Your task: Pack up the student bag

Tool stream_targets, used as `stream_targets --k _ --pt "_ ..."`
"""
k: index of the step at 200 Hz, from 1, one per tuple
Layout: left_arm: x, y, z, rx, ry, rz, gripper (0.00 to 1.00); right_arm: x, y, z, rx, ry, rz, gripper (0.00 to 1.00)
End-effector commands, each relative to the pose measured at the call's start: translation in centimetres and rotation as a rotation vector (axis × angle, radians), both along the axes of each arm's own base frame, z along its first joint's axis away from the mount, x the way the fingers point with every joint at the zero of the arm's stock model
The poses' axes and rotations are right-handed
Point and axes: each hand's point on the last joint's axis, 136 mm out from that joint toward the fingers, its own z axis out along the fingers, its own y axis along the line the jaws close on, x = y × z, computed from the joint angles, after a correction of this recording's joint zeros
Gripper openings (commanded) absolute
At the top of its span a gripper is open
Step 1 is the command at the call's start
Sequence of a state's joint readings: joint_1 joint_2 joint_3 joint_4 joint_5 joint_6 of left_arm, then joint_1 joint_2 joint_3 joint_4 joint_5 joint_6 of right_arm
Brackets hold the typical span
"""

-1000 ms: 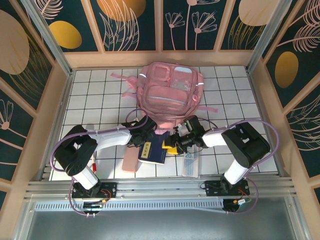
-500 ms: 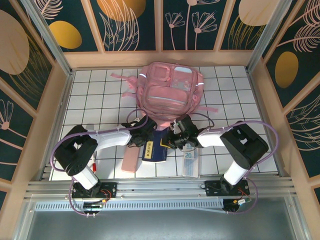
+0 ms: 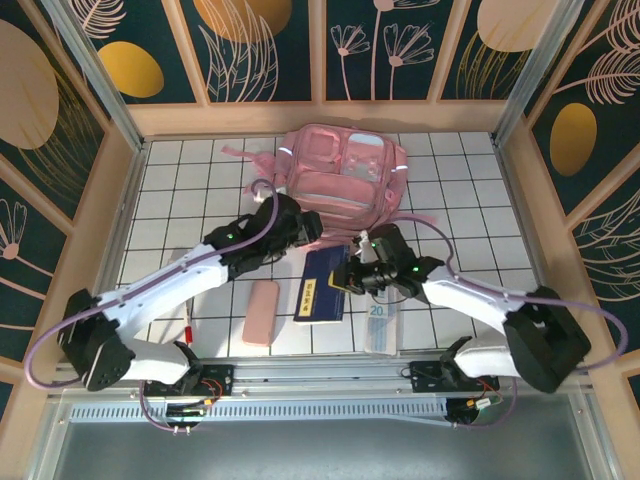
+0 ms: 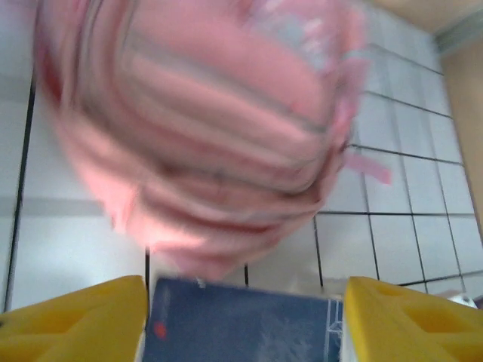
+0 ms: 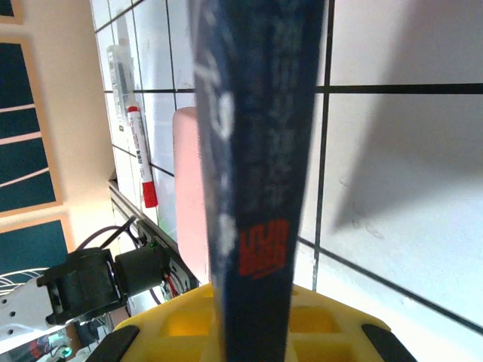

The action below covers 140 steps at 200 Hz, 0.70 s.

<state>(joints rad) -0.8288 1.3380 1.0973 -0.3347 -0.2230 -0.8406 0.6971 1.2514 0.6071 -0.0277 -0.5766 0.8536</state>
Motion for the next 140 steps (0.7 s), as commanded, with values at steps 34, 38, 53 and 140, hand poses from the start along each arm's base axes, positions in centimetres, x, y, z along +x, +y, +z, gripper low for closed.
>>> stream_targets --k 34,38,53,140 --pt "4.1 -1.1 3.7 0.748 -0.718 -0.503 0.72 3.5 -10.4 4.2 -0.095 -0.113 -0.242 0.0" --pt "4.8 -0.9 3.1 0.754 -0.706 -0.538 0.72 4.0 -11.4 4.6 -0.106 -0.126 -0.269 0.0" --pt "6.3 -1.5 1.3 0.744 -0.702 -0.708 0.7 6.0 -14.7 5.8 -0.129 -0.159 -0.365 0.0" --pt "10.4 -6.4 -6.8 0.968 -0.624 -1.16 0.69 12.3 -23.8 11.0 -0.17 -0.296 -0.563 0.0"
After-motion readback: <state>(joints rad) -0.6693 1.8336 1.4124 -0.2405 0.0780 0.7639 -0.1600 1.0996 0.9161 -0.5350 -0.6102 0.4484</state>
